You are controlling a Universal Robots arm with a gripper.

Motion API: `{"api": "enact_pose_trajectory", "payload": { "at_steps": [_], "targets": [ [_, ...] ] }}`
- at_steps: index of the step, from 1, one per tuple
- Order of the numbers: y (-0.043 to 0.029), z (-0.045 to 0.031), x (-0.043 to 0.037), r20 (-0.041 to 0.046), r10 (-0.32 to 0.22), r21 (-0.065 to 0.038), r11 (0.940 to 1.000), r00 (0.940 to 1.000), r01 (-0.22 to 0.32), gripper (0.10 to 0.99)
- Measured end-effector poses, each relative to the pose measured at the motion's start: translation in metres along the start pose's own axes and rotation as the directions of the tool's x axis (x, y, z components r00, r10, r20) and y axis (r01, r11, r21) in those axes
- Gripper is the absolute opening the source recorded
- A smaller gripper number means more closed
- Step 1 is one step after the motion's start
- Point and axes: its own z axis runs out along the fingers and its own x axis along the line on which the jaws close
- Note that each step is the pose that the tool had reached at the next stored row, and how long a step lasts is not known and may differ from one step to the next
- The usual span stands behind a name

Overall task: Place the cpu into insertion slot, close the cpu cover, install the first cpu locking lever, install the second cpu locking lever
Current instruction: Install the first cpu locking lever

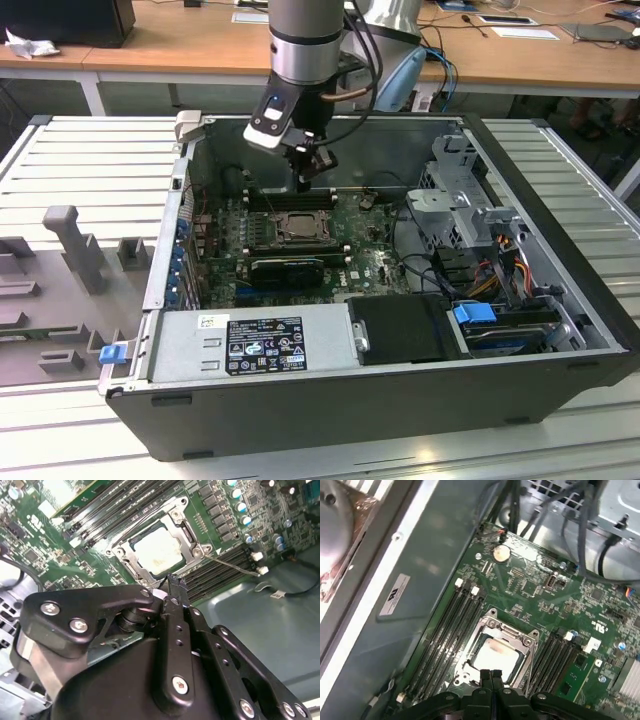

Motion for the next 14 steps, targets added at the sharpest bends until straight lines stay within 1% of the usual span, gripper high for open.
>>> {"api": "enact_pose_trajectory", "payload": {
  "at_steps": [2, 6, 9, 11, 14],
  "targets": [
    [0.0000, 0.0000, 0.0000, -0.0019, -0.039, 0.002, 0.9992, 0.9992, 0.039, 0.106],
    [0.0000, 0.0000, 0.0000, -0.0039, -0.078, 0.003, 0.9969, 0.9969, 0.078, 0.106],
    [0.0000, -0.0001, 0.0000, -0.0057, -0.112, 0.005, 0.9937, 0.9937, 0.112, 0.106],
    [0.0000, 0.0000, 0.0000, -0.0073, -0.141, 0.006, 0.9900, 0.9900, 0.141, 0.106],
    [0.0000, 0.0000, 0.0000, -0.0106, -0.200, 0.008, 0.9798, 0.9798, 0.200, 0.106]
  ]
}}
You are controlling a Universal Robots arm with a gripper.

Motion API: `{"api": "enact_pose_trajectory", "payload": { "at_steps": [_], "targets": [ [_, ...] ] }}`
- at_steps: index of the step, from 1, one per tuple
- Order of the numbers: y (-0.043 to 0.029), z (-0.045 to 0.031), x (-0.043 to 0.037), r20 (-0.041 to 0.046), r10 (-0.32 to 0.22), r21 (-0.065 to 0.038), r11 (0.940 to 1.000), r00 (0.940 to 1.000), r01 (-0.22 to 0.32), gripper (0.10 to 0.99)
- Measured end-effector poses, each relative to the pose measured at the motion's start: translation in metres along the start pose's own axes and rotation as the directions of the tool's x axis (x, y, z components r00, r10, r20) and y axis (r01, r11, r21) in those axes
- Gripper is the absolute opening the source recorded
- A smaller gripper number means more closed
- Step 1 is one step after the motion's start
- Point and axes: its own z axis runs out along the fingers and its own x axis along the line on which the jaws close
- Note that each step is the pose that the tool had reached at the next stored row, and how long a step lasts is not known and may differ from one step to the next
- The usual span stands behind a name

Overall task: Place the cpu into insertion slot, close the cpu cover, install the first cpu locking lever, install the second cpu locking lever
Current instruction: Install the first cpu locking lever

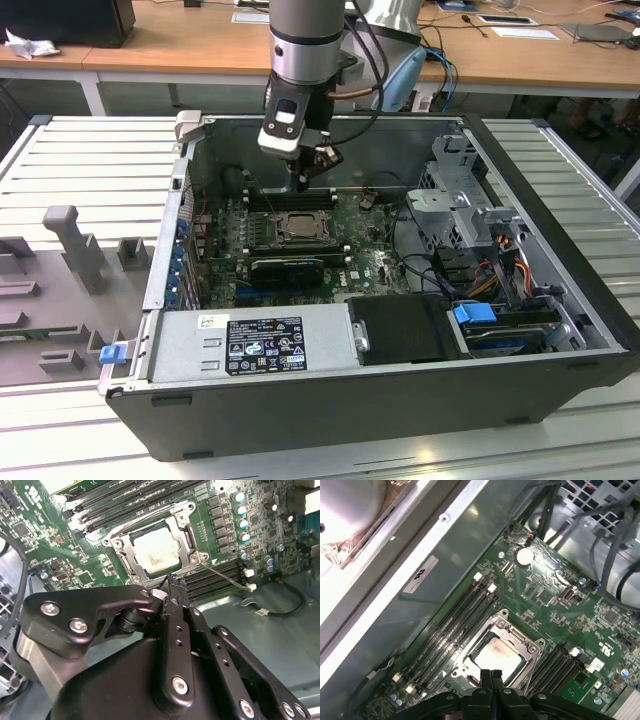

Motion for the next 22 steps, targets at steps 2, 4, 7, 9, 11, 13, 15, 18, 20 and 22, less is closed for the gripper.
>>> {"api": "enact_pose_trajectory", "payload": {
  "at_steps": [2, 4, 7, 9, 11, 13, 15, 18, 20, 22],
  "targets": [
    [0.0000, 0.0000, 0.0000, -0.0012, -0.023, 0.001, 0.9997, 0.9997, 0.023, 0.106],
    [0.0000, 0.0000, 0.0000, -0.0032, -0.062, 0.003, 0.9981, 0.9980, 0.062, 0.106],
    [0.0000, 0.0000, 0.0000, -0.0078, -0.148, 0.006, 0.9889, 0.9889, 0.148, 0.106],
    [0.0000, 0.0000, 0.0000, -0.0098, -0.185, 0.007, 0.9828, 0.9827, 0.185, 0.106],
    [0.0000, 0.0000, 0.0000, -0.0119, -0.222, 0.008, 0.9751, 0.9751, 0.222, 0.106],
    [0.0000, 0.0000, 0.0000, -0.0144, -0.263, 0.010, 0.9647, 0.9647, 0.263, 0.106],
    [0.0000, 0.0000, 0.0000, -0.0163, -0.293, 0.010, 0.9560, 0.9560, 0.293, 0.106],
    [0.0000, 0.0000, 0.0000, -0.0184, -0.327, 0.011, 0.9448, 0.9447, 0.328, 0.106],
    [0.0000, 0.0000, 0.0000, -0.0198, -0.360, 0.012, 0.9326, 0.9326, 0.361, 0.106],
    [0.0000, 0.0001, 0.0000, -0.0170, -0.376, 0.010, 0.9263, 0.9263, 0.377, 0.106]
  ]
}}
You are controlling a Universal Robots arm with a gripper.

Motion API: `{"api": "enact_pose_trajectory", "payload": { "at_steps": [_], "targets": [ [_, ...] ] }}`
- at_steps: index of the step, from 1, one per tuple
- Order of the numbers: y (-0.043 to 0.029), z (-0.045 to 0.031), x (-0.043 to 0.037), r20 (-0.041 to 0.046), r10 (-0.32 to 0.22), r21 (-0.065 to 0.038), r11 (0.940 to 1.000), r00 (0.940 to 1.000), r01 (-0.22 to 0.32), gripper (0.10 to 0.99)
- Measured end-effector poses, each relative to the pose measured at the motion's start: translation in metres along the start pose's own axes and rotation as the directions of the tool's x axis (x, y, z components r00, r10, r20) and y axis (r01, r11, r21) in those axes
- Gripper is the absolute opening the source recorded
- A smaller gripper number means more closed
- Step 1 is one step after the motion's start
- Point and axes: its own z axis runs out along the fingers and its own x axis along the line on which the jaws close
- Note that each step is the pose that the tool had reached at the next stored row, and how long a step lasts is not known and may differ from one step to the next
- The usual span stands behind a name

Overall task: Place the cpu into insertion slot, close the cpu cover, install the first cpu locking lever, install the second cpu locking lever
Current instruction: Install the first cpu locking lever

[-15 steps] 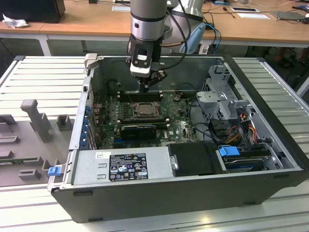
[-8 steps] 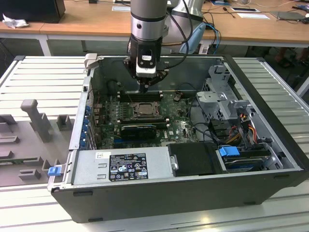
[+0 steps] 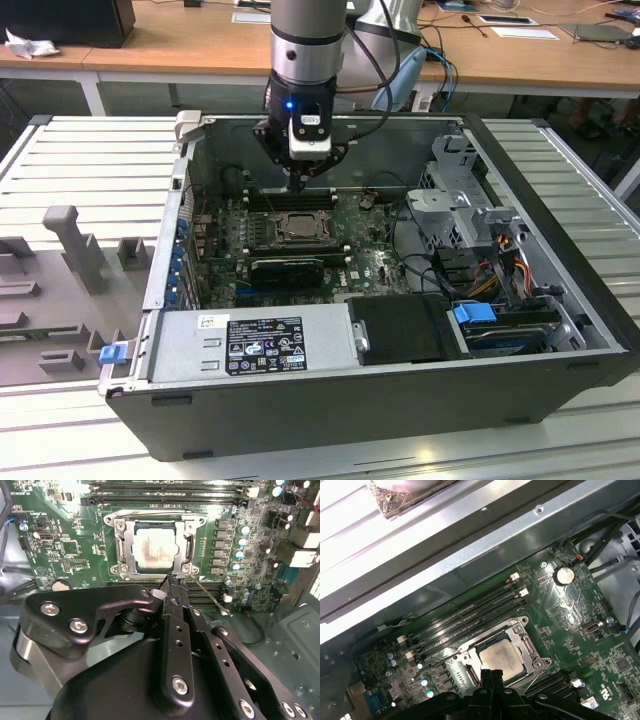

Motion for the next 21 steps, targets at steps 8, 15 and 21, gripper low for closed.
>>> {"api": "enact_pose_trajectory", "payload": {
  "at_steps": [8, 15, 21],
  "targets": [
    [-0.0004, 0.0015, 0.0003, 0.0140, -0.139, -0.005, 0.9903, 0.9902, 0.139, 0.106],
    [-0.0014, 0.0036, 0.0017, 0.0126, -0.248, -0.004, 0.9688, 0.9688, 0.248, 0.106],
    [-0.0042, 0.0072, 0.0065, 0.0137, -0.378, -0.004, 0.9258, 0.9258, 0.378, 0.106]
  ]
}}
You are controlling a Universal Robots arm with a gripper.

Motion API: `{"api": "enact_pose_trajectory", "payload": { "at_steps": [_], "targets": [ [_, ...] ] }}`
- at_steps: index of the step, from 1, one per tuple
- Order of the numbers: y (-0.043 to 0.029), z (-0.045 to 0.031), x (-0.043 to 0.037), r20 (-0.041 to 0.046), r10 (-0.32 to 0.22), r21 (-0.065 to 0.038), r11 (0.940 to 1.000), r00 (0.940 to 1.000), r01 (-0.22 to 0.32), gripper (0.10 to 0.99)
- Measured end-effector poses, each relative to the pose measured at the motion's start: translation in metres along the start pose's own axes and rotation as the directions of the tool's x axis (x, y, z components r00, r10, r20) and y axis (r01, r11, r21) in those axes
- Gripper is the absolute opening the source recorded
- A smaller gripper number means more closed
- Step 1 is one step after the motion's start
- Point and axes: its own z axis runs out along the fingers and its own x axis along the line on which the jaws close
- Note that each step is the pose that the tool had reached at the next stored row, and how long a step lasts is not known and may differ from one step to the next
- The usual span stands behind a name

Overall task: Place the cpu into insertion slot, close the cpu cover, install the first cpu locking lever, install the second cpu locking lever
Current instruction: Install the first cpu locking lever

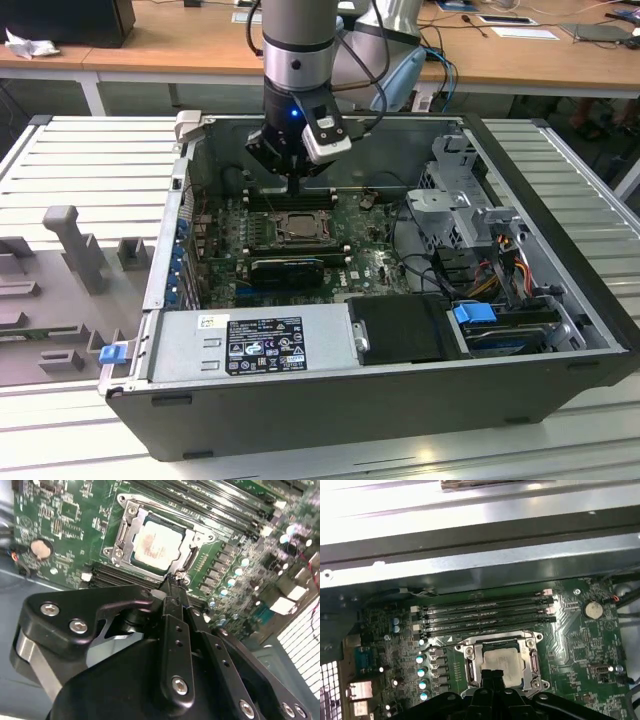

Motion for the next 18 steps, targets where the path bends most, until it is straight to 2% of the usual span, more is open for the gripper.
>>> {"api": "enact_pose_trajectory", "payload": {
  "at_steps": [2, 7, 12, 15, 18],
  "targets": [
    [-0.0003, 0.0003, 0.0018, -0.0013, -0.017, 0.000, 0.9999, 0.9999, 0.017, 0.106],
    [-0.0017, 0.0012, 0.0160, -0.0003, -0.021, 0.000, 0.9998, 0.9998, 0.021, 0.106],
    [-0.0019, 0.0031, 0.0164, -0.0065, -0.112, -0.001, 0.9937, 0.9936, 0.112, 0.106],
    [-0.0031, 0.0042, 0.0261, -0.0075, -0.127, -0.001, 0.9919, 0.9918, 0.127, 0.106],
    [-0.0045, 0.0045, 0.0391, -0.0076, -0.128, -0.002, 0.9917, 0.9917, 0.128, 0.106]
  ]
}}
